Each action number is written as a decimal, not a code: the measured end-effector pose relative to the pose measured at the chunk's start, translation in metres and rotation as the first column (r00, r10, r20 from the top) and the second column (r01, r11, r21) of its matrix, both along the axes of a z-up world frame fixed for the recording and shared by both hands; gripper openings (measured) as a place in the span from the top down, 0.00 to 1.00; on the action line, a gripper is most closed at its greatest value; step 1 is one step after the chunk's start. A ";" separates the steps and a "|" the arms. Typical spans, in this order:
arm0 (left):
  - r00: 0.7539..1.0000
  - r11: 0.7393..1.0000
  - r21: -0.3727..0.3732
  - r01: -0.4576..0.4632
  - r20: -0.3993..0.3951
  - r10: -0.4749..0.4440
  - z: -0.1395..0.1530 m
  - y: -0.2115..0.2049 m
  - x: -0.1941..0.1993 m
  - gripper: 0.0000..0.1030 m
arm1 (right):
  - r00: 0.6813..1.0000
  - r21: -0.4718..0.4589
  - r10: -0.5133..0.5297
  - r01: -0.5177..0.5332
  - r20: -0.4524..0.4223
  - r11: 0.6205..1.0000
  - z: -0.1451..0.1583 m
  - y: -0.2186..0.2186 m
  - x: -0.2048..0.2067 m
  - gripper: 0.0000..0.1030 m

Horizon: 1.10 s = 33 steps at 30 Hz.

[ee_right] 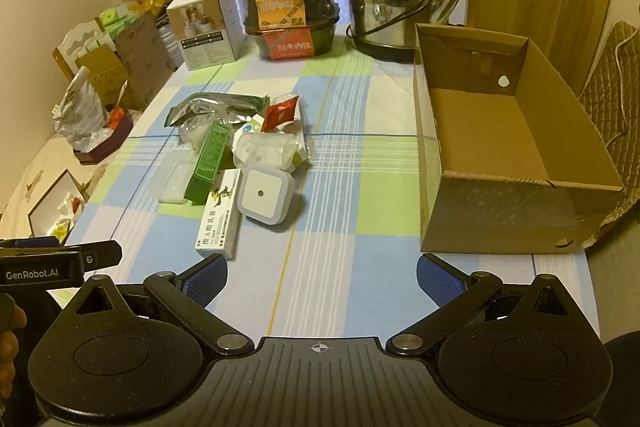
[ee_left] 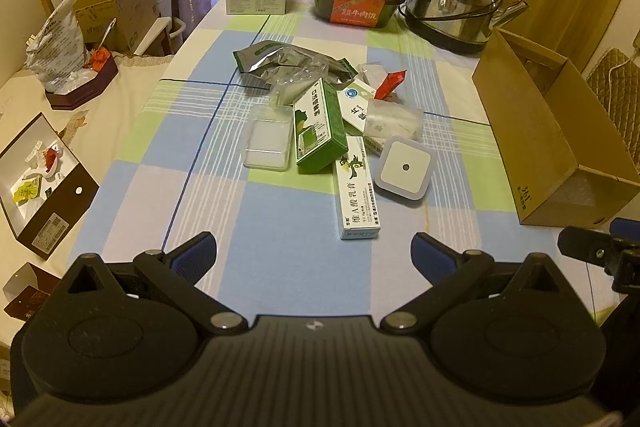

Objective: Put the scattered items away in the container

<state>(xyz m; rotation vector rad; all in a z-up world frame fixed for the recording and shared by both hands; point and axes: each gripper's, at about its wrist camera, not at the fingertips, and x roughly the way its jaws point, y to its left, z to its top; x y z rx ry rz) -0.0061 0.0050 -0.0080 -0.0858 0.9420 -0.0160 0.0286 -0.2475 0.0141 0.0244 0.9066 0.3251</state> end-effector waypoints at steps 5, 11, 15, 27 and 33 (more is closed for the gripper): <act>1.000 1.000 0.000 -0.005 -0.003 0.005 -0.001 0.001 0.000 0.01 | 1.000 0.020 0.001 -0.001 -0.002 1.000 0.000 -0.002 0.001 0.00; 1.000 1.000 -0.002 -0.004 -0.009 0.004 -0.003 0.001 0.001 0.01 | 1.000 0.034 -0.007 0.006 0.020 0.999 0.000 -0.004 -0.001 0.00; 1.000 1.000 -0.001 -0.002 -0.010 0.002 -0.004 0.002 0.001 0.01 | 0.992 -0.010 0.035 -0.034 0.124 0.999 0.004 0.001 -0.006 0.00; 1.000 0.998 0.069 0.006 0.001 -0.006 -0.011 0.017 0.021 0.01 | 0.987 -0.048 0.137 -0.133 0.081 0.990 -0.008 0.032 0.019 0.00; 0.998 0.996 0.064 -0.059 0.017 0.058 -0.012 0.037 0.040 0.01 | 0.994 -0.035 0.105 -0.103 0.044 0.994 -0.037 0.057 0.046 0.00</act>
